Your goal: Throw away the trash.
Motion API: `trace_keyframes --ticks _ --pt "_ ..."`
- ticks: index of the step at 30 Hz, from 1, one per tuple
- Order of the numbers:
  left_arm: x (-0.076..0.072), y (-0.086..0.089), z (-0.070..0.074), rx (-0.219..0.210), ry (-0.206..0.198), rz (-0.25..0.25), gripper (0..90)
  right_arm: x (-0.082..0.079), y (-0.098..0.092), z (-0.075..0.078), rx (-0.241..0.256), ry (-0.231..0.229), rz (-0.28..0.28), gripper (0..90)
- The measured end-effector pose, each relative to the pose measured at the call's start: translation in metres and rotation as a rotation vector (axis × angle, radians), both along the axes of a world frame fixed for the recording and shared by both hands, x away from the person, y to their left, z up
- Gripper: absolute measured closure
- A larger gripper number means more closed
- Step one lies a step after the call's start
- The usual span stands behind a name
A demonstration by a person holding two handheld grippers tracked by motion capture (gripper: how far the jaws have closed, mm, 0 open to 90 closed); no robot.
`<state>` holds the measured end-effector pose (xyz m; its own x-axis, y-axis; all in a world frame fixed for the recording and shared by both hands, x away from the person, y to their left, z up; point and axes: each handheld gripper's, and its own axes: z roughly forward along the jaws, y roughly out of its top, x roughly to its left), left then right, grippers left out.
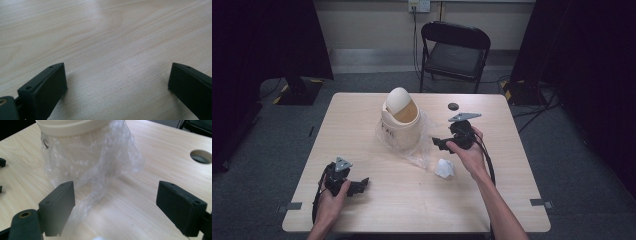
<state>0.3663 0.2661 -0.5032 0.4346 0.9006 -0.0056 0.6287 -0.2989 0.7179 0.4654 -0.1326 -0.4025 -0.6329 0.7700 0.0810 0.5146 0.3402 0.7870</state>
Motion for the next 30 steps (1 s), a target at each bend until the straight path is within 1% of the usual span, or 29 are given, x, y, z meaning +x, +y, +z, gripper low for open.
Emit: trace_keyframes --ticks 2,3,5,7,8,11,12,13,14,15,16,18,20,21,22,24,26,27,28,29,30 --pt "0.000 0.000 0.000 0.001 0.000 -0.001 1.4 -0.007 -0.007 -0.005 -0.009 0.002 -0.002 15.4" --pt "0.000 0.000 0.000 0.001 0.000 -0.001 1.4 -0.007 -0.007 -0.005 -0.009 0.002 -0.002 15.4" --pt "0.000 0.000 0.000 0.001 0.000 -0.001 1.4 -0.013 -0.010 -0.008 -0.012 0.005 -0.004 16.1" --pt "0.000 0.000 0.000 0.001 0.000 -0.001 1.4 -0.016 -0.010 -0.014 -0.023 0.027 0.001 17.3" --pt "0.000 0.000 0.000 0.002 0.001 -0.001 1.4 -0.018 -0.011 -0.017 -0.024 0.035 0.001 17.4" --pt "0.000 0.000 0.000 0.003 0.001 -0.001 1.4 -0.025 -0.015 -0.024 -0.017 0.036 0.000 19.2" --pt "0.000 0.000 0.000 0.002 0.001 -0.001 1.4 -0.027 -0.017 -0.027 -0.013 0.039 -0.002 20.6" --pt "0.000 0.000 0.000 0.002 0.001 -0.001 1.4 -0.032 -0.020 -0.034 -0.014 0.049 0.001 25.8" --pt "0.000 0.000 0.000 0.004 0.000 -0.002 1.4 -0.032 -0.020 -0.034 -0.014 0.049 0.001 25.8" --pt "0.000 0.000 0.000 0.002 0.001 -0.001 1.4 -0.037 -0.021 -0.040 -0.028 0.060 0.005 30.9" --pt "0.000 0.000 0.000 0.003 0.001 -0.001 1.4 -0.037 -0.021 -0.040 -0.028 0.060 0.005 30.9" --pt "0.000 0.000 0.000 0.002 0.001 -0.001 1.4 -0.041 -0.022 -0.047 -0.043 0.066 0.019 32.6" --pt "0.000 0.000 0.000 0.003 0.001 -0.002 1.4 -0.044 -0.025 -0.052 -0.035 0.075 0.031 33.7" --pt "0.000 0.000 0.000 0.003 0.001 -0.002 1.4 -0.048 -0.026 -0.057 -0.025 0.076 0.042 34.8" --pt "0.000 0.000 0.000 0.003 0.001 -0.002 1.4 -0.048 -0.026 -0.057 -0.025 0.076 0.042 34.8" --pt "0.000 0.000 0.000 0.004 0.001 -0.001 1.4 -0.052 -0.025 -0.063 -0.025 0.088 0.048 33.5" --pt "0.000 0.000 0.000 0.003 0.001 -0.002 1.4 -0.054 -0.024 -0.070 -0.036 0.096 0.040 28.6" --pt "0.000 0.000 0.000 0.003 0.001 -0.001 1.4 -0.056 -0.024 -0.075 -0.030 0.103 0.043 27.7" --pt "0.000 0.000 0.000 0.003 0.001 -0.002 1.4 -0.057 -0.024 -0.076 -0.042 0.104 0.047 26.4" --pt "0.000 0.000 0.000 0.004 0.001 -0.002 1.4 -0.057 -0.024 -0.077 -0.048 0.106 0.038 25.4" --pt "0.000 0.000 0.000 0.002 0.001 -0.001 1.4 -0.057 -0.024 -0.077 -0.048 0.106 0.038 25.4"
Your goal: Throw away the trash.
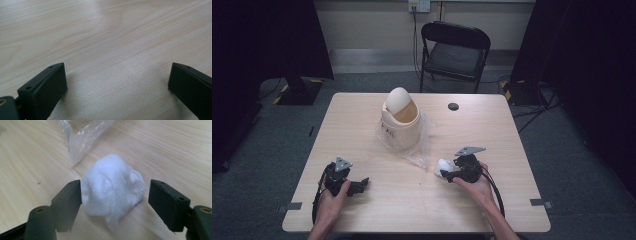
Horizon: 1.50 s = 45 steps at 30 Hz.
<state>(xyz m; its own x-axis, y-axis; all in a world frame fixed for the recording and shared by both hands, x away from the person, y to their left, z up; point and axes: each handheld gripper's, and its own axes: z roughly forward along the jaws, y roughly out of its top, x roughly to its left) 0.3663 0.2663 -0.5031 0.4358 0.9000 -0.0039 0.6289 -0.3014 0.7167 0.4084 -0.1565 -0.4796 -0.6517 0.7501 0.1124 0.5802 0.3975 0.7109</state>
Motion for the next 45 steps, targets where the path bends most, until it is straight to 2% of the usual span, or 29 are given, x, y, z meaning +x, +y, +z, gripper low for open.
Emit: trace_keyframes --ticks 3,9,11,14,17,19,20,21,22,26,30,45 --pt "0.000 0.000 0.000 0.000 0.000 0.000 1.4 0.000 0.000 -0.004 0.007 -0.001 -0.003 25.2" --pt "0.000 0.000 0.000 0.001 0.000 0.000 1.4 -0.001 0.005 -0.010 -0.040 -0.026 0.032 29.8" --pt "0.000 0.000 0.000 0.000 0.000 0.000 1.4 0.000 0.006 -0.011 -0.045 -0.020 0.034 31.2" --pt "0.000 0.000 0.000 0.000 0.000 0.000 1.4 0.001 0.008 -0.013 -0.045 -0.039 0.033 35.6" --pt "0.000 0.000 0.000 0.002 0.000 0.000 1.4 0.002 0.009 -0.014 -0.061 -0.066 0.021 44.4" --pt "0.000 0.000 0.000 0.002 0.000 0.000 1.4 0.002 0.009 -0.014 -0.064 -0.071 0.015 47.1" --pt "0.000 0.000 0.000 0.001 -0.001 0.001 1.4 0.002 0.009 -0.014 -0.062 -0.071 0.007 50.4" --pt "0.000 0.000 0.000 0.002 0.000 0.000 1.4 0.003 0.007 -0.014 -0.054 -0.076 0.001 59.0" --pt "0.000 0.000 0.000 0.002 0.000 0.000 1.4 0.003 0.007 -0.014 -0.054 -0.076 0.001 59.0" --pt "-0.001 0.000 0.000 0.003 0.000 0.004 1.5 0.004 0.004 -0.014 -0.027 -0.064 -0.014 72.5" --pt "-0.002 0.000 0.000 0.004 -0.002 0.008 1.7 0.003 0.003 -0.009 -0.006 -0.066 -0.017 76.3" --pt "-0.002 0.000 0.000 0.005 -0.002 0.006 1.7 0.003 0.001 0.000 0.056 -0.052 -0.029 78.2"
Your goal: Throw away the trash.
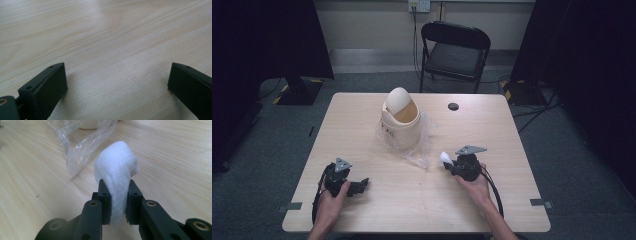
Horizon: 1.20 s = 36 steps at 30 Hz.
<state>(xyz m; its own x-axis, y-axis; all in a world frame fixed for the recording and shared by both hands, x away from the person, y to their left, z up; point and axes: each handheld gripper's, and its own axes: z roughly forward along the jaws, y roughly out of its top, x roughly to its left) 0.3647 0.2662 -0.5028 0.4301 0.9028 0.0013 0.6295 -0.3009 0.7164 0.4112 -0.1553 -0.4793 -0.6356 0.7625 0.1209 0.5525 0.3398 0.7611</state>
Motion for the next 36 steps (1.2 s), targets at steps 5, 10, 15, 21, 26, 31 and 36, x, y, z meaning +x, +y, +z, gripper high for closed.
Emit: trace_keyframes --ticks 5,10,15,21,26,31,36 --pt "-0.003 -0.002 0.000 -0.006 -0.003 0.021 2.8 0.001 -0.001 0.007 0.028 0.004 0.001 78.3" --pt "-0.003 -0.001 0.000 -0.007 -0.001 0.014 2.6 0.004 -0.003 0.009 0.053 0.022 -0.004 78.8" --pt "-0.003 -0.001 0.000 -0.007 -0.001 0.013 2.5 0.005 -0.001 0.015 0.060 0.013 0.011 78.9" --pt "-0.003 0.000 0.000 -0.005 0.000 0.007 2.5 0.012 0.005 0.024 0.087 0.001 0.030 78.9" --pt "-0.003 0.000 0.000 -0.006 -0.001 0.003 2.5 0.018 0.009 0.032 0.101 -0.006 0.043 78.9" --pt "-0.003 0.000 0.000 -0.007 0.000 -0.001 2.5 0.024 0.016 0.042 0.129 -0.013 0.054 78.8" --pt "-0.003 0.001 0.000 -0.007 0.000 -0.003 2.5 0.029 0.024 0.051 0.110 -0.021 0.071 78.8"
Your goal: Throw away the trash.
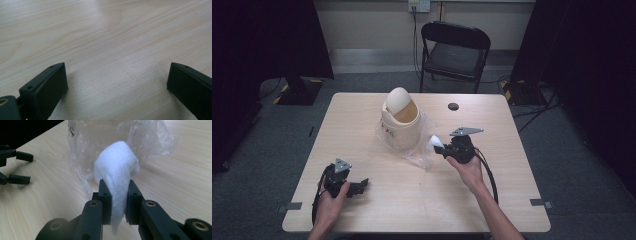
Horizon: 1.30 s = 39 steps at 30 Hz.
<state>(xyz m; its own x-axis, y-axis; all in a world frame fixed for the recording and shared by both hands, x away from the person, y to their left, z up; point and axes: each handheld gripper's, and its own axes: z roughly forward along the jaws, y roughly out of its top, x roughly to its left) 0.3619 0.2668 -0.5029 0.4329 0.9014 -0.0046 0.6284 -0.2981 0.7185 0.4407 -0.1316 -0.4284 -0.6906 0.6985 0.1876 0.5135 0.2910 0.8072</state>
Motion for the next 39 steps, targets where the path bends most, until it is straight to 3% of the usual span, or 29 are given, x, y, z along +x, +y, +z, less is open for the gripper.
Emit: trace_keyframes --ticks 19,25,31,39 --pt "0.000 0.000 0.000 0.000 0.000 -0.001 2.5 0.025 0.025 0.038 0.015 -0.049 0.030 78.8" --pt "0.000 0.001 0.000 0.003 0.000 -0.005 2.5 0.032 0.035 0.052 -0.009 -0.068 0.055 78.8" --pt "0.000 0.000 0.000 0.000 0.000 -0.004 2.5 0.039 0.040 0.059 0.010 -0.073 0.055 78.8" --pt "0.000 0.000 0.000 -0.001 0.000 -0.004 2.5 0.045 0.051 0.058 0.013 -0.066 0.060 78.8"
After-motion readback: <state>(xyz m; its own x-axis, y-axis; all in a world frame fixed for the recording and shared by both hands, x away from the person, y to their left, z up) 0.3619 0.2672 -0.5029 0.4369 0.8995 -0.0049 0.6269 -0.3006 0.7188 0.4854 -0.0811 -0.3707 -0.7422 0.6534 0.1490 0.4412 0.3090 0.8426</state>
